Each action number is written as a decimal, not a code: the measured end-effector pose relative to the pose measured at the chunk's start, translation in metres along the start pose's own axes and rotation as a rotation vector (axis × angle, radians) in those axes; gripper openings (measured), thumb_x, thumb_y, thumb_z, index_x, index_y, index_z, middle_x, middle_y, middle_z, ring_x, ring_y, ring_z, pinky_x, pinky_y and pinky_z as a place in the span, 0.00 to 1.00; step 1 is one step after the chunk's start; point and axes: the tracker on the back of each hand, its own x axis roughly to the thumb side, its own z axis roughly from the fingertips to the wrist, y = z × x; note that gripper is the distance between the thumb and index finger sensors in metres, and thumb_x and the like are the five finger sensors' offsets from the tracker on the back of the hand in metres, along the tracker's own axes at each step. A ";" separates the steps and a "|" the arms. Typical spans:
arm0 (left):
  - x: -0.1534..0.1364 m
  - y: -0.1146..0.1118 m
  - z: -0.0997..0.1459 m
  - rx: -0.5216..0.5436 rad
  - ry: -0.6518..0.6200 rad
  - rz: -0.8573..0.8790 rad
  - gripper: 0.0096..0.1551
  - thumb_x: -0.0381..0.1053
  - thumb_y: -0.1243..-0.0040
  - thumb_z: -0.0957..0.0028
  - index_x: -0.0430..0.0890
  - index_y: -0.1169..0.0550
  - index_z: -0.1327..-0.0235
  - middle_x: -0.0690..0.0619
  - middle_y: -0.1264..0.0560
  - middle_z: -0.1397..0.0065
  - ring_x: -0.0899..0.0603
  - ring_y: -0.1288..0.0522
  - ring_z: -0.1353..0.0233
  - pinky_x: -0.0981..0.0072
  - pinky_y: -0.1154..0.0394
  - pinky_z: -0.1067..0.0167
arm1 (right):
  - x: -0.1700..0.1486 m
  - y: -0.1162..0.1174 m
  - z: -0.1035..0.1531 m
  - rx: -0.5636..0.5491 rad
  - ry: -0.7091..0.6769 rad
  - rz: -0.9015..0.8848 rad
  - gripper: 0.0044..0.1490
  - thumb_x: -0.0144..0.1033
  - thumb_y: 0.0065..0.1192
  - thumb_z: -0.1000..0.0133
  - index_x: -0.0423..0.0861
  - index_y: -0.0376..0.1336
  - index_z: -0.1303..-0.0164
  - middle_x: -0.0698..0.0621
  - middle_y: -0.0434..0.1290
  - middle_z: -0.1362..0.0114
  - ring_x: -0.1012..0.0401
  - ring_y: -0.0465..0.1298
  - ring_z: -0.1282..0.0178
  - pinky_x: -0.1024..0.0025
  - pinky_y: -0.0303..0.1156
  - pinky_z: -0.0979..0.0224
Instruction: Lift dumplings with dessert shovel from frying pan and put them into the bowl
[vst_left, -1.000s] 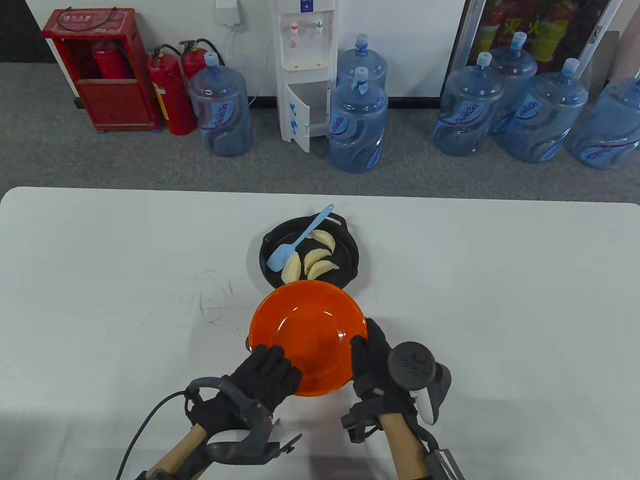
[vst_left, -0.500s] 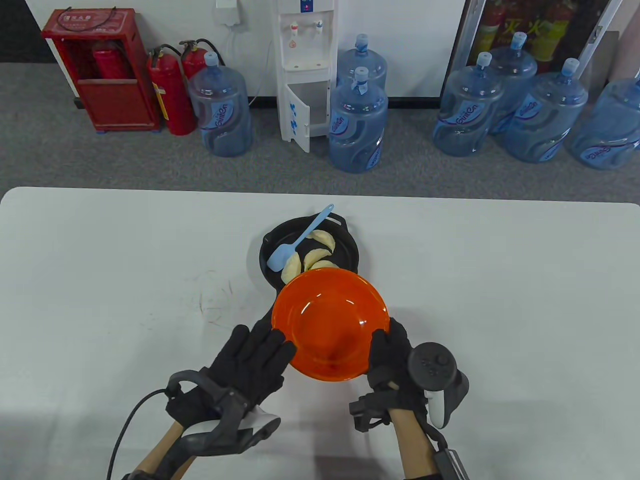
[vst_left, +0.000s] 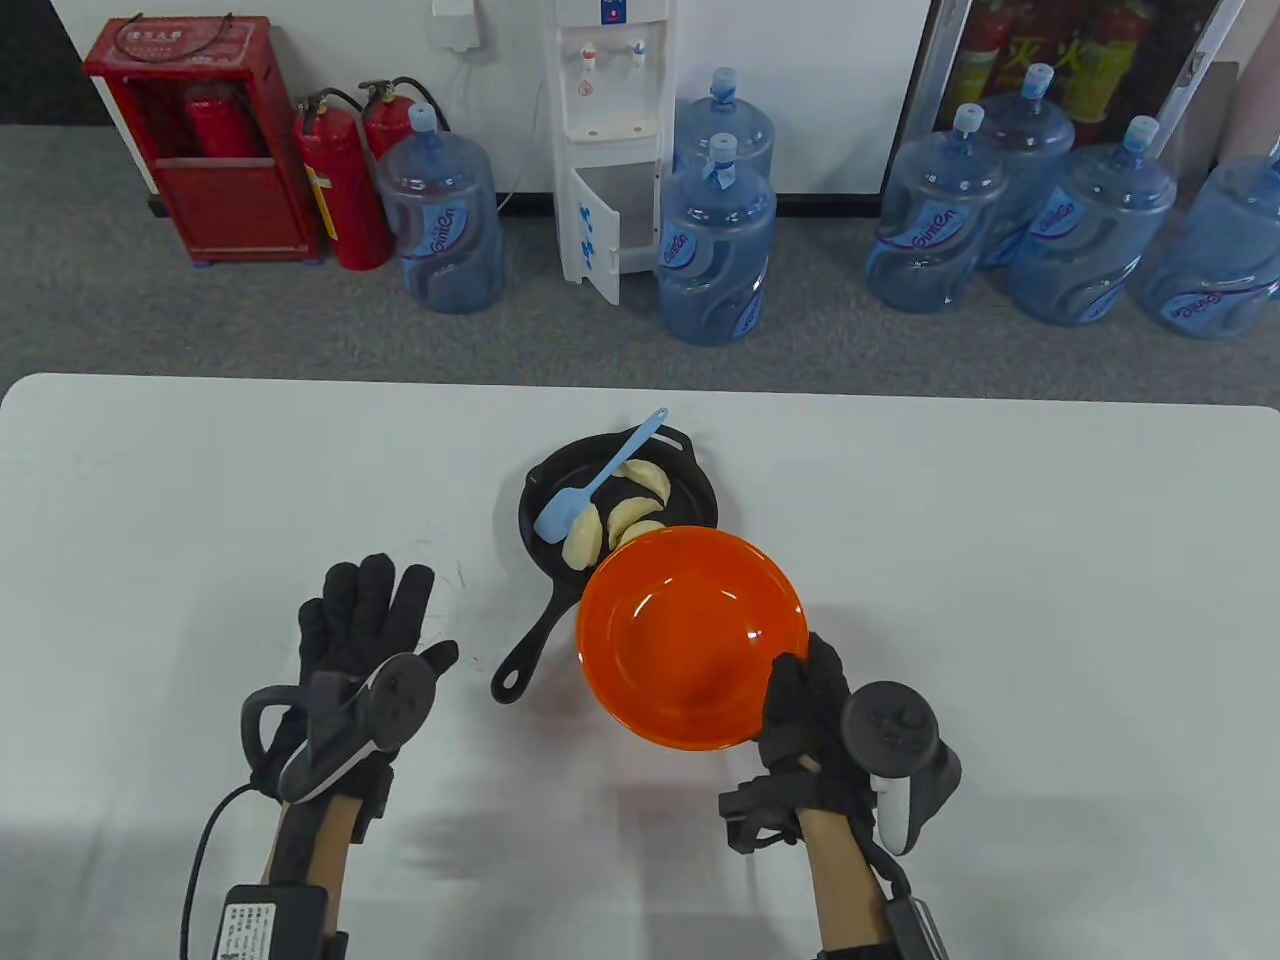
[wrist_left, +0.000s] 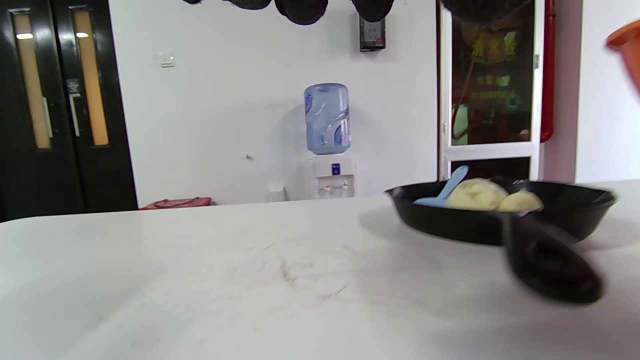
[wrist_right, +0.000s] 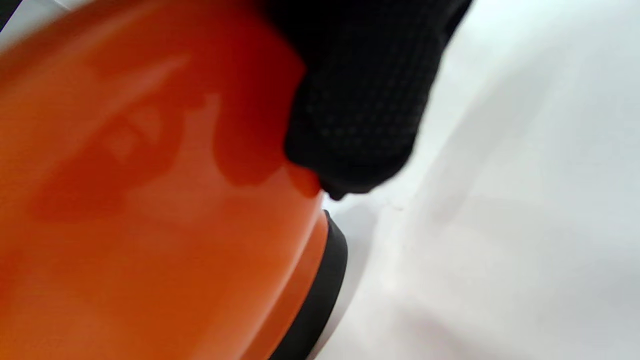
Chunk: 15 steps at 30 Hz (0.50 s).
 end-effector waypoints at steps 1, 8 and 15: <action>-0.004 -0.008 0.001 -0.020 0.008 -0.031 0.42 0.67 0.59 0.38 0.56 0.49 0.11 0.44 0.52 0.09 0.32 0.54 0.11 0.38 0.49 0.19 | 0.000 0.000 0.000 -0.002 -0.003 0.008 0.34 0.34 0.54 0.30 0.24 0.59 0.23 0.29 0.74 0.34 0.51 0.86 0.53 0.78 0.90 0.56; -0.021 -0.029 0.006 -0.091 0.070 0.017 0.42 0.68 0.60 0.38 0.57 0.51 0.11 0.44 0.55 0.09 0.31 0.57 0.12 0.37 0.51 0.20 | 0.002 0.004 0.002 0.009 -0.001 0.030 0.34 0.34 0.55 0.30 0.24 0.59 0.23 0.30 0.75 0.34 0.51 0.86 0.53 0.78 0.90 0.56; -0.023 -0.027 0.007 -0.058 0.067 0.009 0.42 0.68 0.60 0.38 0.57 0.50 0.11 0.44 0.54 0.09 0.31 0.56 0.12 0.37 0.51 0.20 | 0.003 -0.009 -0.017 -0.010 0.040 0.077 0.34 0.35 0.54 0.30 0.25 0.59 0.22 0.30 0.74 0.33 0.51 0.86 0.53 0.78 0.90 0.55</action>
